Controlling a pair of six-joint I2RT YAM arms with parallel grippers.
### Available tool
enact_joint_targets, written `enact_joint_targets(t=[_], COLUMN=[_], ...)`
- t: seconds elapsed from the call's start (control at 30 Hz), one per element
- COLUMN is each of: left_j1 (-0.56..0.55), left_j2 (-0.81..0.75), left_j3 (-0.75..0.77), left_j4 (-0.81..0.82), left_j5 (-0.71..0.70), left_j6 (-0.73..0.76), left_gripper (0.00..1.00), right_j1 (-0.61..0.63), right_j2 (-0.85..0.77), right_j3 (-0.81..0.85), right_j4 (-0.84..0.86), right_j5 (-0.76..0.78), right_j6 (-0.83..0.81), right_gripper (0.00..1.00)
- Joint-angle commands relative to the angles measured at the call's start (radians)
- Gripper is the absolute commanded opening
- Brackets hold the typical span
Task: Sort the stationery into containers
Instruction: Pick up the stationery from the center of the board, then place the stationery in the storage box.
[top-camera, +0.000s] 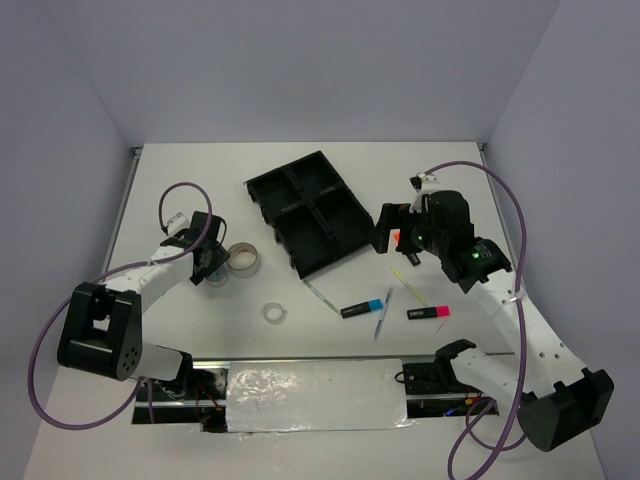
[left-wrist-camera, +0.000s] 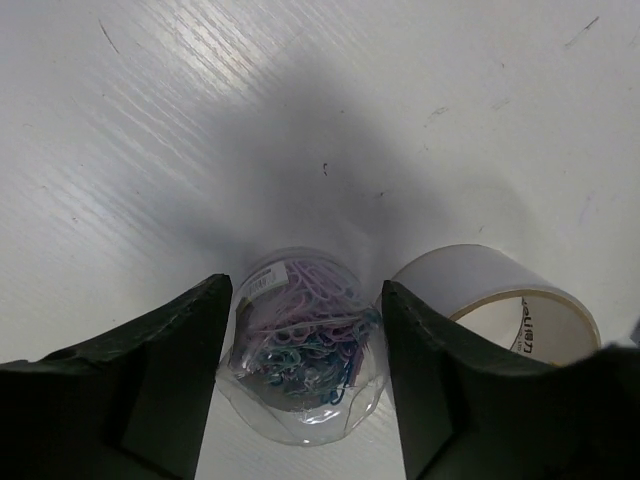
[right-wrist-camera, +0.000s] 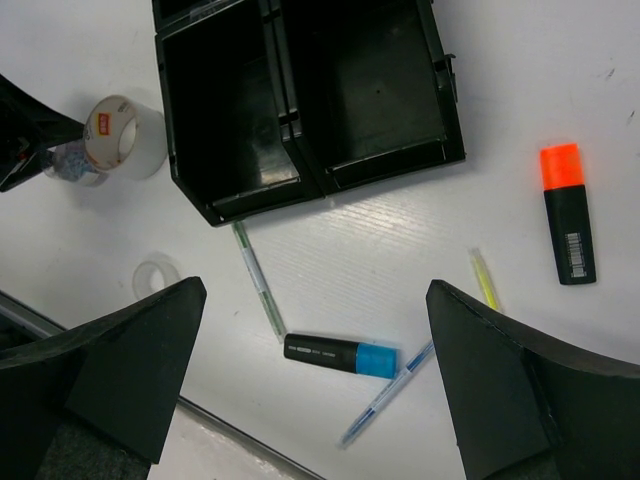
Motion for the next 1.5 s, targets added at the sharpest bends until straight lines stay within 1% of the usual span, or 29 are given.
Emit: enact_joint_targets(t=[0.0,0.07,0.13,0.17,0.23,0.33,0.47,0.5,0.53,0.6,0.63,0.67,0.7,0.77,0.8,0.83,0.87,0.9,0.93,0.97,1.0,1.03,1.07,1.1,1.2,1.23,1.3,1.37,1.47], left_j1=[0.001,0.001,0.001,0.001,-0.001,-0.001,-0.004,-0.004,-0.004,-0.004,-0.005,-0.005,-0.005,-0.012,-0.015,-0.021,-0.024,-0.025,-0.030,-0.035,-0.041,-0.054,-0.062,-0.073,-0.078,-0.081,-0.094,-0.108,-0.120], left_j2=[-0.001,-0.012,-0.021,-0.028,-0.067,-0.146,-0.219,-0.223,-0.228,-0.222,-0.194,-0.171,-0.144,-0.027,0.016,0.109,0.155,0.204,0.303,0.356,0.404,0.488,0.528,0.597,0.707,0.729,0.780,0.792,0.791], left_j3=[-0.016,-0.021,-0.016,-0.012,0.005,0.042,0.132,0.152,0.186,0.206,0.229,0.250,0.273,0.391,0.497,0.551,0.608,0.725,0.784,0.848,0.967,1.020,1.074,1.158,1.275,1.295,1.353,1.366,1.331], left_j4=[0.044,0.041,0.033,0.024,-0.011,-0.062,-0.085,-0.077,-0.031,0.047,0.135,0.167,0.197,0.231,0.230,0.218,0.190,0.172,0.147,0.121,0.068,0.038,0.012,-0.026,-0.062,-0.068,-0.101,-0.114,-0.114], left_j5=[0.016,0.012,0.006,0.001,-0.023,-0.063,-0.079,-0.073,-0.057,0.025,0.064,0.144,0.185,0.243,0.280,0.292,0.296,0.315,0.325,0.331,0.329,0.317,0.299,0.283,0.297,0.318,0.313,0.276,0.236], left_j6=[-0.013,-0.017,-0.021,-0.022,-0.019,0.002,0.067,0.099,0.122,0.178,0.197,0.208,0.241,0.272,0.310,0.329,0.343,0.372,0.384,0.397,0.423,0.433,0.440,0.456,0.455,0.452,0.452,0.453,0.444], left_gripper=[0.68,0.61,0.57,0.47,0.38,0.35,0.35,0.35,0.35,0.35,0.35,0.36,0.36,0.36,0.36,0.36,0.37,0.37,0.37,0.37,0.37,0.37,0.37,0.37,0.40,0.41,0.41,0.42,0.44], right_j1=[0.009,0.011,0.009,0.011,0.009,0.011,0.011,0.011,0.011,0.011,0.011,0.012,0.011,0.011,0.012,0.011,0.011,0.014,0.011,0.012,0.011,0.011,0.012,0.011,0.014,0.014,0.015,0.014,0.014], right_j2=[-0.007,-0.005,-0.005,-0.005,-0.005,-0.005,-0.001,0.002,0.002,0.007,0.010,0.010,0.011,0.016,0.018,0.021,0.022,0.022,0.018,0.018,0.016,0.014,0.016,0.016,0.022,0.027,0.033,0.027,0.016], right_j3=[0.018,0.019,0.019,0.019,0.021,0.021,0.024,0.024,0.024,0.024,0.024,0.024,0.022,0.018,0.015,0.013,0.012,0.009,0.007,0.006,0.006,0.006,0.006,0.003,0.001,0.003,0.007,0.006,-0.002], right_j4=[0.019,0.019,0.019,0.019,0.017,0.017,0.023,0.026,0.028,0.034,0.037,0.042,0.045,0.052,0.051,0.048,0.042,0.042,0.042,0.043,0.042,0.042,0.043,0.046,0.051,0.049,0.042,0.037,0.043], right_j5=[-0.012,-0.012,-0.017,-0.017,-0.016,-0.016,-0.016,-0.016,-0.014,-0.017,-0.020,-0.026,-0.028,-0.032,-0.023,-0.017,-0.014,-0.008,-0.009,-0.009,-0.008,-0.005,-0.005,-0.003,-0.002,-0.002,-0.002,0.007,0.011], right_j6=[-0.018,-0.019,-0.019,-0.019,-0.021,-0.021,-0.021,-0.021,-0.021,-0.016,-0.016,-0.016,-0.018,-0.025,-0.027,-0.030,-0.032,-0.032,-0.032,-0.032,-0.033,-0.033,-0.033,-0.033,-0.035,-0.036,-0.038,-0.039,-0.038], right_gripper=[1.00,1.00,1.00,1.00,1.00,1.00,1.00,1.00,1.00,1.00,1.00,1.00,1.00,1.00,1.00,1.00,1.00,1.00,1.00,1.00,1.00,1.00,1.00,1.00,1.00,1.00,1.00,1.00,1.00])
